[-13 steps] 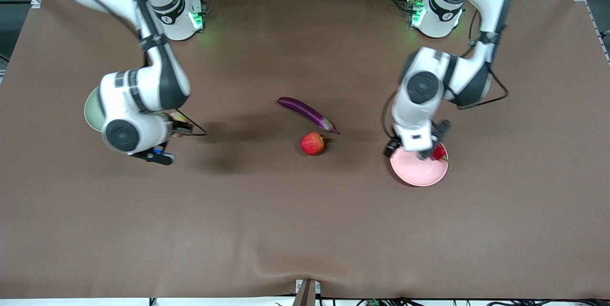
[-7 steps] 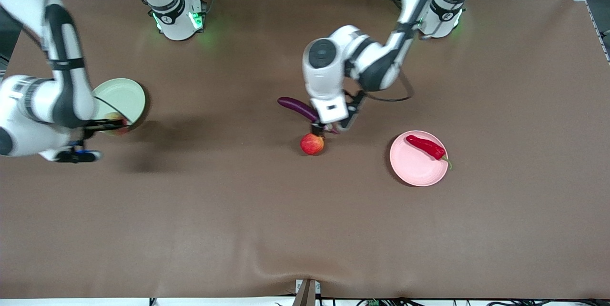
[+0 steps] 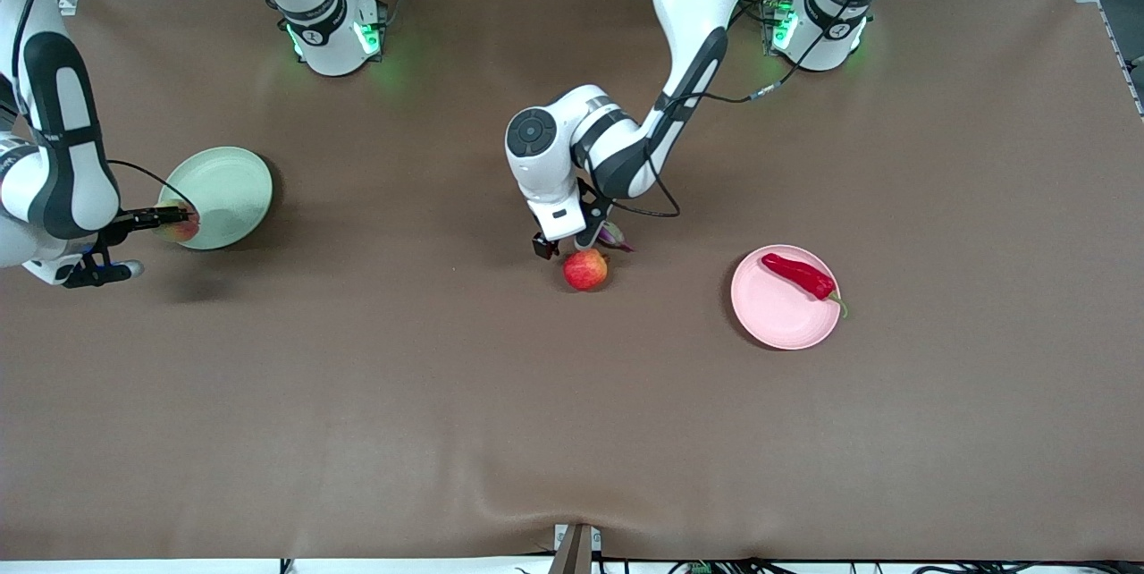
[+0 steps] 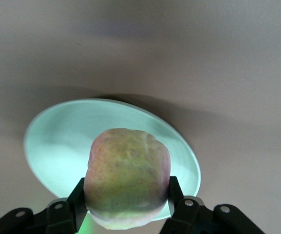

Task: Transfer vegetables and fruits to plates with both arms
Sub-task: 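Place the peach on the green plate while the left gripper reaches the eggplant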

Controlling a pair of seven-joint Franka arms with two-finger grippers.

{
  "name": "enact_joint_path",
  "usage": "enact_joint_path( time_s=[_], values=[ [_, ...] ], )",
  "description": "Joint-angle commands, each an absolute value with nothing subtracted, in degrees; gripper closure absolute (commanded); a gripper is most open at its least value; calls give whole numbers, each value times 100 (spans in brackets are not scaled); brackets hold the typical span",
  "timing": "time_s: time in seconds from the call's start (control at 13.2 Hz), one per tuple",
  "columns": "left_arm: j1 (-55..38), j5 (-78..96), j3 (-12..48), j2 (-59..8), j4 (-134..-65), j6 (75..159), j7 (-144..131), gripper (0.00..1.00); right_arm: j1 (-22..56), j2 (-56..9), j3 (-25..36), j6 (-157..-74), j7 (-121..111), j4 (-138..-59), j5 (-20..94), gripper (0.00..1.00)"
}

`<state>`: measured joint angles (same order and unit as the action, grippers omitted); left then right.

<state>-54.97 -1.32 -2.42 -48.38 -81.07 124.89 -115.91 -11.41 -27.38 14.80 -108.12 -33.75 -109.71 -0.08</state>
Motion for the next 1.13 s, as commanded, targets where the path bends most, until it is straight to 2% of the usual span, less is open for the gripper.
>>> enact_joint_path(
  time_s=[0.0, 0.08, 0.15, 0.23, 0.38, 0.6, 1.06],
  values=[
    [-5633, -193, -246, -4948, -7954, 12349, -11707, 0, -1371, -2646, 1354, -11092, -3560, -11416, -44, 100],
    [-5642, -193, -246, -4913, -7954, 12331, -11707, 0, -1388, -2654, 1354, -11109, -3568, -11408, -44, 91],
    [-5643, -193, -246, -4878, -7945, 12331, -11707, 0, -1389, -2654, 1354, -11109, -3560, -11391, -35, 37],
    [-5643, -193, -246, -4852, -7937, 12331, -11707, 0, -1389, -2646, 1354, -11066, -3560, -11347, -35, 0],
    [-5643, -193, -246, -4834, -7937, 12157, -11698, 0, -1266, -2584, 1345, -10524, -3542, -10937, -35, 0],
    [-5643, -193, -246, -4642, -7937, 11481, -11681, 0, -924, -2610, 1318, -9065, -3498, -9689, 219, 0],
    [-5695, -193, -246, -4842, -7945, 11268, -11759, 0, -151, -2575, 1318, -8588, -2711, -9220, 1300, 0]
  ],
)
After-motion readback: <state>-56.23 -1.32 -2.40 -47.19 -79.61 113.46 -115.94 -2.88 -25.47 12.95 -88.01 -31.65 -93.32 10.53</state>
